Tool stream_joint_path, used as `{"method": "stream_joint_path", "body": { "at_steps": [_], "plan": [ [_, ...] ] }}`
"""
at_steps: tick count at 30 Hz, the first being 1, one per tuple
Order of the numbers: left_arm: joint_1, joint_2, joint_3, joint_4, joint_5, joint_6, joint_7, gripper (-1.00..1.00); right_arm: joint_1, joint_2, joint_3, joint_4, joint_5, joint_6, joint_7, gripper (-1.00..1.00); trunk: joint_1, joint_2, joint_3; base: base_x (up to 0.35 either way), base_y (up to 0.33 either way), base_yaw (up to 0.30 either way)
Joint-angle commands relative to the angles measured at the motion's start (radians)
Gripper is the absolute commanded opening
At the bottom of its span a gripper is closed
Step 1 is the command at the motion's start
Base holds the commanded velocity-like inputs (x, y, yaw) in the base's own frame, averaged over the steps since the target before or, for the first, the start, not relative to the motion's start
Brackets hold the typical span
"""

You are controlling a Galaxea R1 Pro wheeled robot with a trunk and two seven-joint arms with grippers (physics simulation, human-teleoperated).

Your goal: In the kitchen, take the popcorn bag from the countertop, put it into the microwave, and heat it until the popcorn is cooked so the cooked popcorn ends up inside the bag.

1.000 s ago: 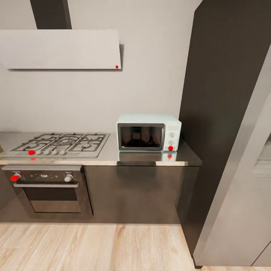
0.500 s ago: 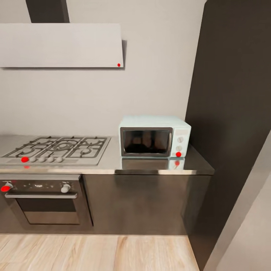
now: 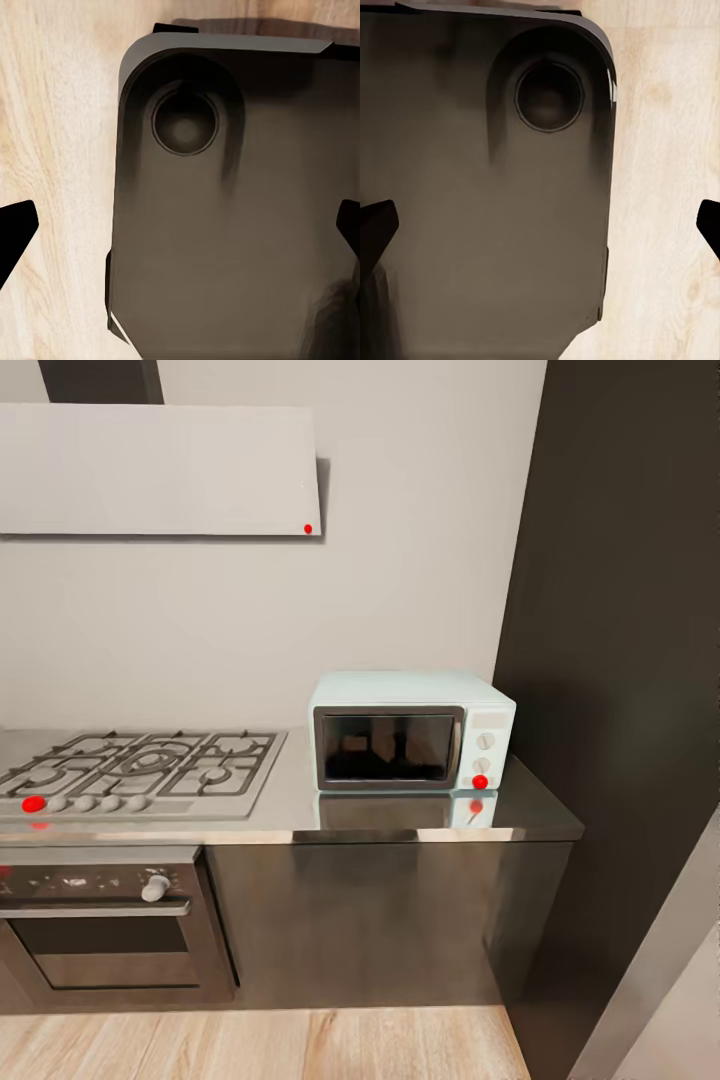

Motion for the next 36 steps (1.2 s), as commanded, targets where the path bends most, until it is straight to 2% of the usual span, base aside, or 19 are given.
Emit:
{"method": "stream_joint_path", "body": {
  "at_steps": [1,20,21,22,23,24,26,27,29,33,36],
  "plan": [
    [0.0,0.0,0.001,0.0,0.01,-0.001,0.0,1.0,0.0,0.0,0.001,0.0,0.001,-0.004,0.0,1.0,0.0,0.0,-0.001,0.004,0.0,-0.021],
    [0.0,-0.002,0.002,-0.001,0.01,-0.001,0.0,1.0,0.0,-0.01,0.008,0.0,0.003,0.003,0.0,1.0,0.0,0.0,-0.001,0.0,0.0,-0.001],
    [0.0,-0.003,0.002,-0.001,0.01,-0.001,0.0,1.0,0.0,-0.013,0.005,-0.104,0.011,0.007,0.01,1.0,0.0,0.0,-0.001,0.0,0.0,0.0],
    [0.0,-0.004,0.002,-0.001,0.01,-0.001,0.0,1.0,0.0,-0.013,0.005,-0.155,0.011,0.01,0.012,1.0,0.0,0.0,-0.001,0.0,0.0,0.0],
    [0.0,-0.003,0.002,-0.001,0.01,-0.001,0.0,1.0,0.0,-0.014,0.005,-0.291,0.012,0.036,0.016,1.0,0.0,0.0,-0.001,0.0,0.0,0.0],
    [0.0,-0.003,0.002,-0.001,0.01,-0.001,0.0,1.0,0.0,-0.014,0.006,-0.411,0.012,0.096,0.017,1.0,0.0,0.0,-0.001,0.0,0.0,0.0],
    [0.0,-0.003,0.002,-0.001,0.01,-0.001,0.0,1.0,0.0,-0.007,0.006,-0.647,0.011,0.282,0.018,1.0,0.0,0.0,-0.001,0.0,0.0,0.0],
    [0.0,-0.003,0.002,-0.001,0.01,-0.001,0.0,1.0,0.0,-0.006,0.006,-0.723,0.01,0.34,0.018,1.0,0.0,0.0,-0.001,0.0,0.0,0.0],
    [0.0,-0.003,0.002,-0.001,0.01,-0.001,0.0,1.0,0.0,-0.003,0.006,-0.897,0.008,0.448,0.018,1.0,0.0,0.0,-0.001,0.0,0.0,0.0],
    [0.0,-0.004,0.001,-0.001,0.01,-0.001,0.0,1.0,-0.001,-0.002,0.007,-1.157,0.005,0.587,0.018,1.0,0.0,0.0,-0.001,0.0,0.0,0.0],
    [0.0,-0.003,0.001,-0.001,0.01,-0.001,0.0,1.0,-0.005,0.0,0.007,-1.375,0.004,0.75,0.018,1.0,0.0,0.0,-0.001,0.0,0.0,0.0]
  ]
}}
